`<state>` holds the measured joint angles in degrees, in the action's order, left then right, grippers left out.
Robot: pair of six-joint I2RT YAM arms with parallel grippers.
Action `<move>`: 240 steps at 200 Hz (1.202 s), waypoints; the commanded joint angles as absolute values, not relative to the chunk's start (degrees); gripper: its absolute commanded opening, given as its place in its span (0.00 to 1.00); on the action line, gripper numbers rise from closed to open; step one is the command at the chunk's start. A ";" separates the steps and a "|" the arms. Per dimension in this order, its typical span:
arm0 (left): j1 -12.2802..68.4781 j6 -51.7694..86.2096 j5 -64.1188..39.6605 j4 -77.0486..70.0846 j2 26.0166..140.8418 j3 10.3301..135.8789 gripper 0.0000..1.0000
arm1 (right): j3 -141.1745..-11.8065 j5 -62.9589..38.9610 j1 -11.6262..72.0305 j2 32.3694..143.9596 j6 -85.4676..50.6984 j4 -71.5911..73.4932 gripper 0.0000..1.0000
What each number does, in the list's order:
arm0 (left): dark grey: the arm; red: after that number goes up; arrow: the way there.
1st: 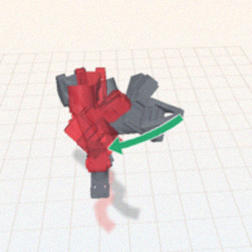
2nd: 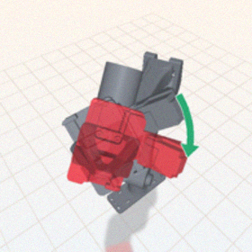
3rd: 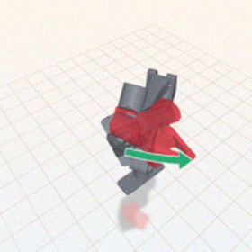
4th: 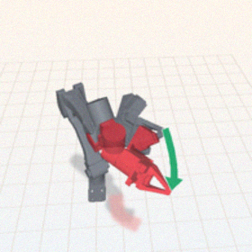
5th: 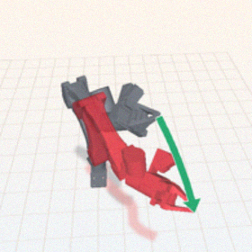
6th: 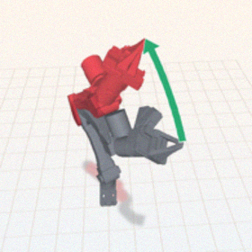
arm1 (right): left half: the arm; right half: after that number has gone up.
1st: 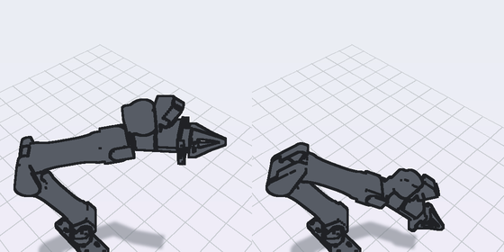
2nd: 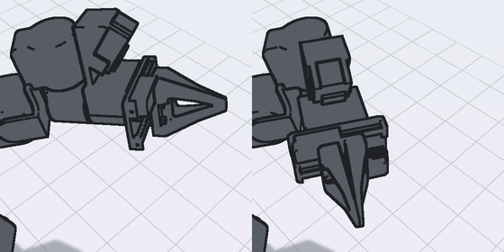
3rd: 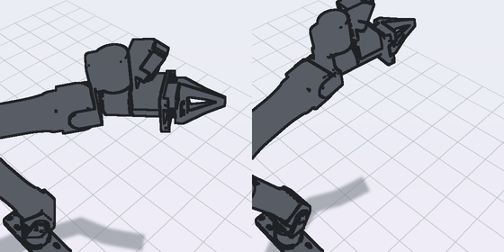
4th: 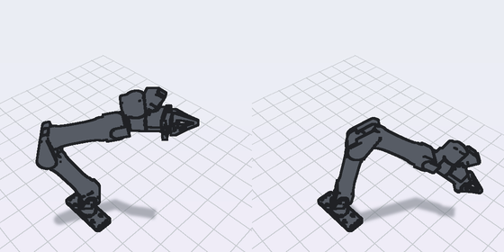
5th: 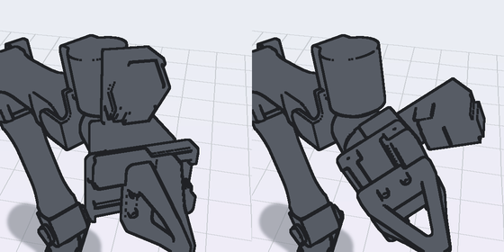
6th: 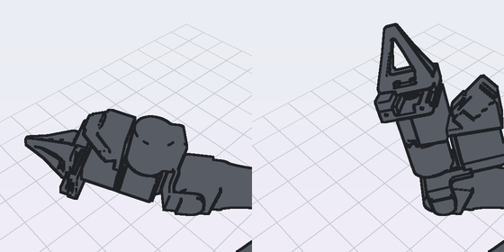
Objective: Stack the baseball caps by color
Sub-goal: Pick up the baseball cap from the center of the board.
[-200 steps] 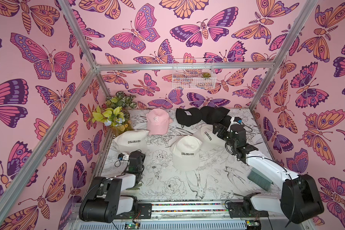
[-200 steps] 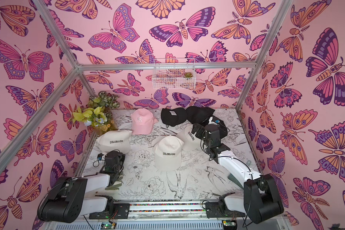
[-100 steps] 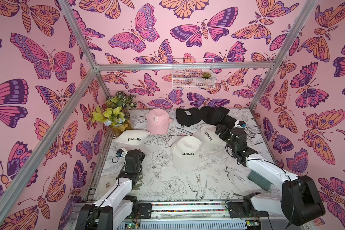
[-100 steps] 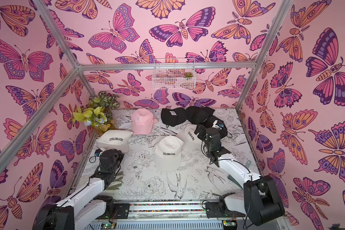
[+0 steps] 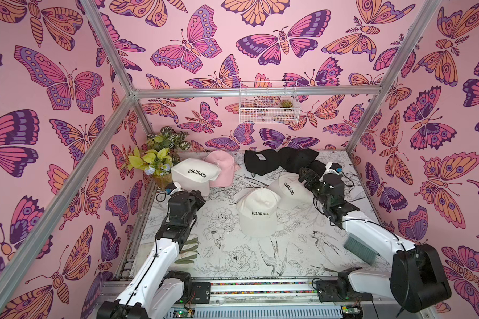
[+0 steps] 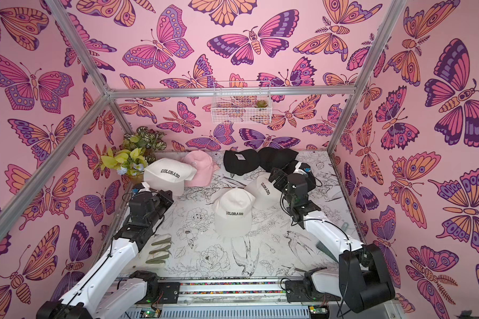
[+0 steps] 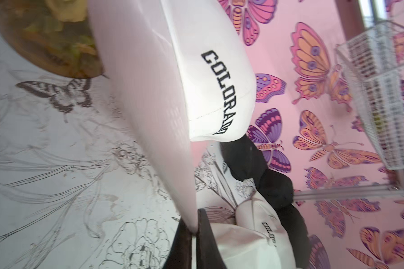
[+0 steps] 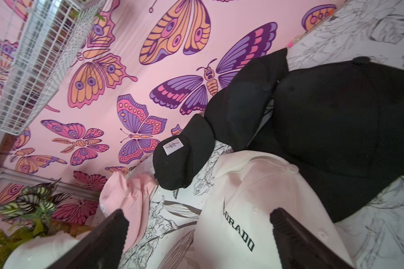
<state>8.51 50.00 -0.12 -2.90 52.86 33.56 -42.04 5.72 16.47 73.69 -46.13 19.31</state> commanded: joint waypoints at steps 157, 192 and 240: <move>13.22 52.03 -54.09 -23.03 78.62 51.82 0.00 | -48.42 -44.13 6.24 90.79 -72.85 45.28 0.95; 15.09 51.68 -59.83 -23.99 84.07 55.34 0.00 | -49.54 -47.50 6.59 90.47 -73.50 44.52 0.95; 16.24 50.53 -63.12 -24.04 89.97 58.92 0.00 | -49.73 -49.59 7.51 87.16 -74.47 44.25 0.95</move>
<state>15.84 51.88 -58.78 -21.41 87.59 56.62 -48.36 -46.78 6.46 90.11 -74.43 44.34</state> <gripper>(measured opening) 0.059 0.953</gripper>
